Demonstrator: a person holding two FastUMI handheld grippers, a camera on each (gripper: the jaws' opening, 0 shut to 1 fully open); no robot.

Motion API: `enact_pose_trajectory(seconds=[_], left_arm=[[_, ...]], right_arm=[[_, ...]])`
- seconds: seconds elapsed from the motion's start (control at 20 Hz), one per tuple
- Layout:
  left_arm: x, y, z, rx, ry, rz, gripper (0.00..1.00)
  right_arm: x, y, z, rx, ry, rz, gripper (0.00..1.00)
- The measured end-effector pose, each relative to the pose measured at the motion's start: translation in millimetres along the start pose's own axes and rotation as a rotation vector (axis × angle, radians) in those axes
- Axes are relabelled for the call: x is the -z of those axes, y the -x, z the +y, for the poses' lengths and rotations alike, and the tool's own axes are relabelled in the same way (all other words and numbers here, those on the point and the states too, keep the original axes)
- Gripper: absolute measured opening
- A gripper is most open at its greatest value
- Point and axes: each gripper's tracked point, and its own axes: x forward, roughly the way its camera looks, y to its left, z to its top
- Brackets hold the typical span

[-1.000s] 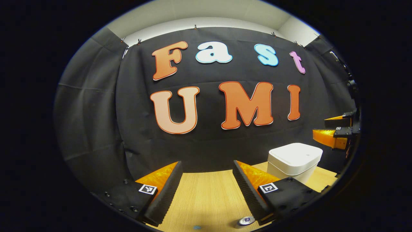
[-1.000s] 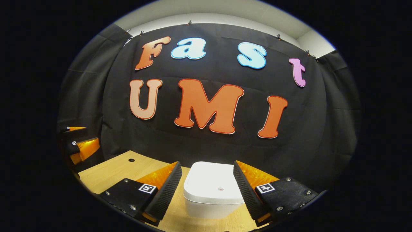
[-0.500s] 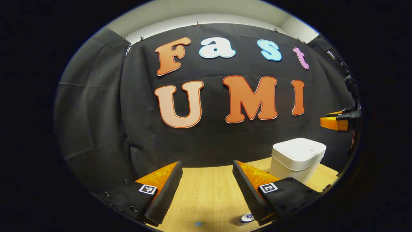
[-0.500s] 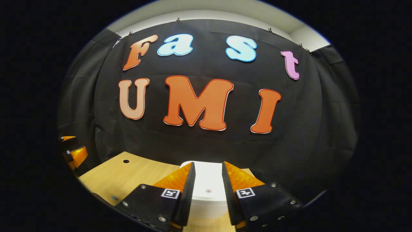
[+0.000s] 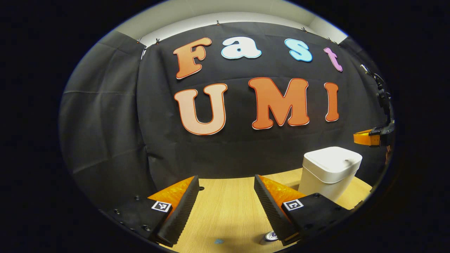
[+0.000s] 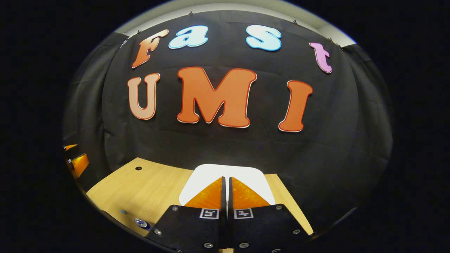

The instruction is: Press the lid of the desktop garbage bin to open it, pick up the crumpled paper on the desktop and throw it into the bin, then pick up the pop can on the desktop and drop it into the bin, and finally close the garbage bin lid.

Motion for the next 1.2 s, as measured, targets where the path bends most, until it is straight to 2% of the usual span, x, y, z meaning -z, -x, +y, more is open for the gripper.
enact_pose_trajectory(seconds=[0.6,0.8,1.0,1.05,1.1,1.2], left_arm=[[12,10,-7,-0.067,-0.029,0.042,0.99],[17,13,-16,-0.080,-0.038,0.063,0.99],[24,17,-27,-0.096,-0.053,0.093,0.99],[27,18,-29,-0.098,-0.052,0.100,0.95],[31,19,-31,-0.098,-0.046,0.108,0.99],[37,21,-34,-0.087,-0.035,0.123,0.99]], right_arm=[[57,-25,8,-0.099,-0.016,0.142,0.01],[58,-30,8,-0.140,-0.009,0.141,0.01],[62,-34,8,-0.175,-0.051,0.177,0.01],[62,-34,8,-0.183,-0.047,0.180,0.01],[61,-33,7,-0.188,-0.041,0.172,0.01],[56,-32,7,-0.187,-0.029,0.144,0.01]])
